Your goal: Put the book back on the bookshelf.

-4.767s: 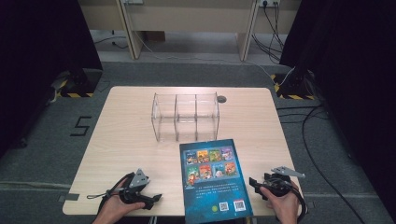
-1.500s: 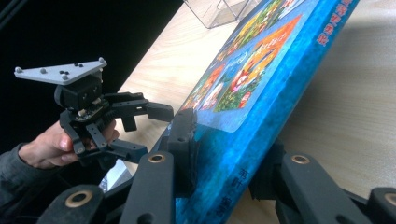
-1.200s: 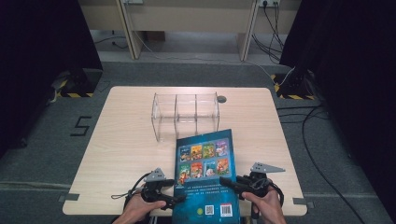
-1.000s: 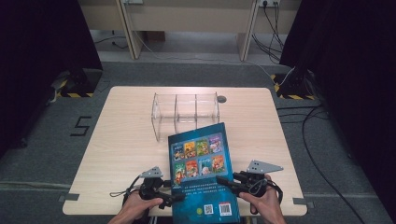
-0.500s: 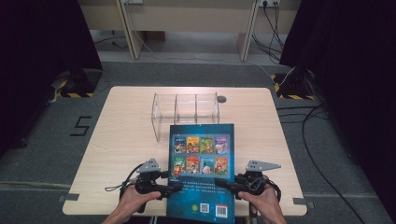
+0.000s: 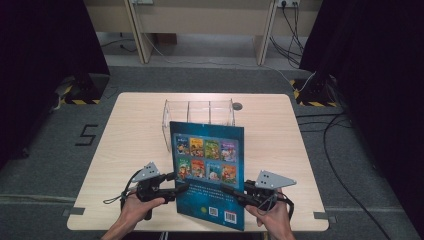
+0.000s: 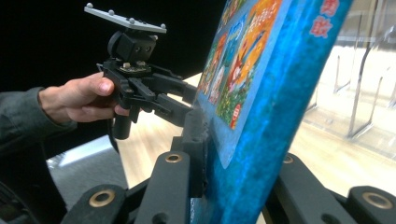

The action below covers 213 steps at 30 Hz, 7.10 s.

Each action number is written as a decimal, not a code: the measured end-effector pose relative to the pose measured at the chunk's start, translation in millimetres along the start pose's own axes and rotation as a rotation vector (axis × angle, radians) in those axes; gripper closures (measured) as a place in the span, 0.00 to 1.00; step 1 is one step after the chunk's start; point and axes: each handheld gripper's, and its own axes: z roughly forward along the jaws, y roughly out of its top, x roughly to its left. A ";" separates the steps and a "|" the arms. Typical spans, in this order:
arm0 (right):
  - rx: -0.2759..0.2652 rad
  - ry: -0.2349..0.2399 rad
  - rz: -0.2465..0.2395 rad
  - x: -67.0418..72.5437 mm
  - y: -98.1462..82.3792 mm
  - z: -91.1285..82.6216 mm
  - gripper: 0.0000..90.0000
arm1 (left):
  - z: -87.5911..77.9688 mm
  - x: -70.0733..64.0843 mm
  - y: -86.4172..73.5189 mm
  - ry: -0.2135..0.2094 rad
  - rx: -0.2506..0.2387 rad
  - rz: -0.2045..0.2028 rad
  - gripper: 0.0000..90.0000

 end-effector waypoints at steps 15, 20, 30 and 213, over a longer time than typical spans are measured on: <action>0.011 -0.117 -0.212 -3.8 -1.5 -27.8 0.92 | 5.0 11.7 -19.9 0.027 0.087 -0.019 0.38; -0.006 -0.143 -0.144 -7.4 -12.5 -33.8 0.93 | 3.1 14.5 -23.7 0.026 0.102 -0.025 0.38; 0.006 -0.165 -0.172 -7.0 -17.8 -34.7 0.92 | 6.4 18.1 -33.8 0.143 0.220 0.076 0.35; -0.320 -0.686 -0.136 -83.7 42.8 77.4 0.93 | 16.7 18.9 -43.1 0.200 0.280 0.231 0.14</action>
